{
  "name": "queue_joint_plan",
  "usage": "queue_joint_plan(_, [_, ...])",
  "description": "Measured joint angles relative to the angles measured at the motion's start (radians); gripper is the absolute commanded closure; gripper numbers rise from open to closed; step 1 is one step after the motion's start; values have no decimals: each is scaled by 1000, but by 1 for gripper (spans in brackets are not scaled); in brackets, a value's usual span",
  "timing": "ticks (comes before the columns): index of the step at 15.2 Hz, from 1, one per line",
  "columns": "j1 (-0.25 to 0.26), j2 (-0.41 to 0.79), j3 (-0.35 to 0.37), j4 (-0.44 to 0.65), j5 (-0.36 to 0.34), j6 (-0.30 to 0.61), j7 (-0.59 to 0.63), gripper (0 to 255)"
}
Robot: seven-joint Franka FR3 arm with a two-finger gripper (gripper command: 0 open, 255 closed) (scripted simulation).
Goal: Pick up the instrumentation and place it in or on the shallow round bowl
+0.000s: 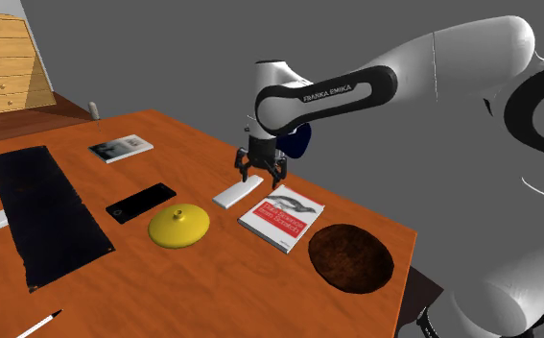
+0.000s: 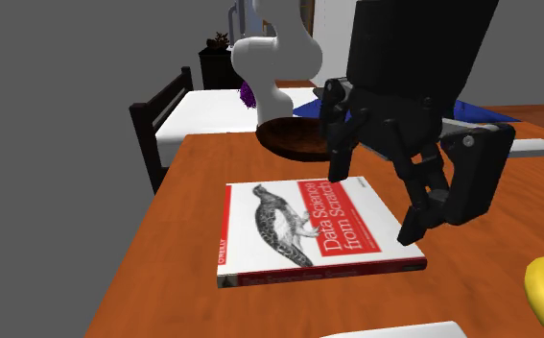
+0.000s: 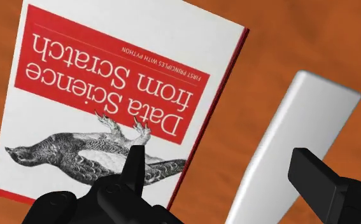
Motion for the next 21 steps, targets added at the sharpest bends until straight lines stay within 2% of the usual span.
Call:
queue_joint_plan(8, [52,318,-66,304,-116,16,302,0])
queue_joint_plan(16, [63,378,-84,287,-137,93,346,0])
queue_joint_plan(21, [63,382,-85,282,-139,102,347,0])
